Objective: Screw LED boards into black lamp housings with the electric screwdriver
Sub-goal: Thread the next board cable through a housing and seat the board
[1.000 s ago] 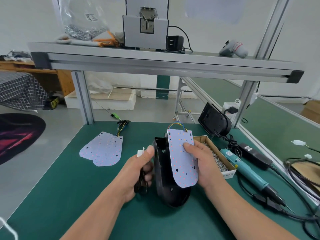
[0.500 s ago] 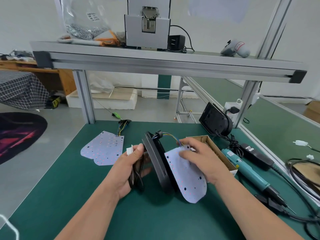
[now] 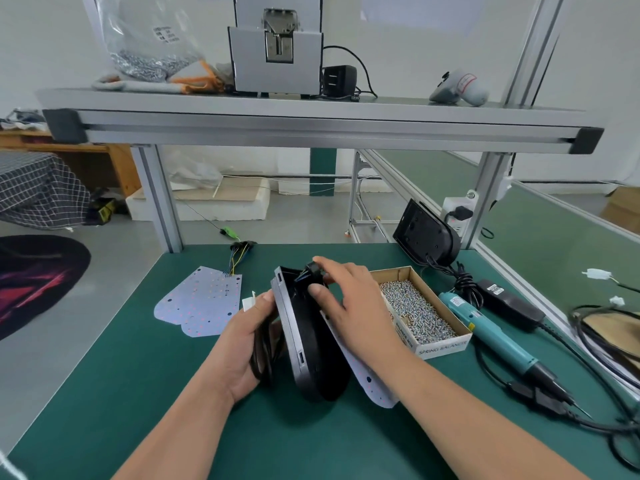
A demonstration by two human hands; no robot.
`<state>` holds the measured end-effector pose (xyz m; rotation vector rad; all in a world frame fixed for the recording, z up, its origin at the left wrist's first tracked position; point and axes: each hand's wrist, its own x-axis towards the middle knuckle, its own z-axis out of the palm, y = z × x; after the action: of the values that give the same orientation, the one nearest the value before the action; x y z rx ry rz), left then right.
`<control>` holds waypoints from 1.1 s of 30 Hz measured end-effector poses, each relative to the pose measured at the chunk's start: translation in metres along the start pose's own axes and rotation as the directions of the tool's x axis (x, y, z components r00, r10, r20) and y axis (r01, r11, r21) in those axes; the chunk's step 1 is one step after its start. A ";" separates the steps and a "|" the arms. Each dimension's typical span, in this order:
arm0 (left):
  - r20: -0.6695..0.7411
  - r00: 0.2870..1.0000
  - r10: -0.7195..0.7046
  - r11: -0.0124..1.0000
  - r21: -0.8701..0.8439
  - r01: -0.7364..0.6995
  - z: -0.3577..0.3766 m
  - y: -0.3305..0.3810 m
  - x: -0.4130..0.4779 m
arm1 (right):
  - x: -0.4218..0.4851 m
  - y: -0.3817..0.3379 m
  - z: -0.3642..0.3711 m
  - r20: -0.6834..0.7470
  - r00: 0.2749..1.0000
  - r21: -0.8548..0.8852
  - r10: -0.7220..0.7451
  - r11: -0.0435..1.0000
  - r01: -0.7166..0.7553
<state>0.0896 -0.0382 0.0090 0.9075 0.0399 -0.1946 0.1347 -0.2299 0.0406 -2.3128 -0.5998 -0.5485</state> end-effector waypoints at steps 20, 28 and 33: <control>0.146 0.984 0.102 0.991 0.074 -0.114 0.007 -0.004 0.000 | -0.005 -0.015 -0.008 -0.013 1.000 0.615 0.028 0.789 -0.014; 0.126 0.980 0.153 0.986 0.050 -0.160 0.003 -0.005 0.001 | -0.002 -0.011 -0.006 0.034 0.991 0.761 0.133 0.639 -0.112; 0.119 0.981 0.151 0.980 0.109 -0.164 0.005 -0.004 -0.001 | 0.002 -0.009 -0.005 0.066 0.990 0.834 0.128 0.537 -0.125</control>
<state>0.0880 -0.0446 0.0088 1.0125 -0.1472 -0.0997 0.1301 -0.2274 0.0493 -1.3934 -0.5219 -0.1143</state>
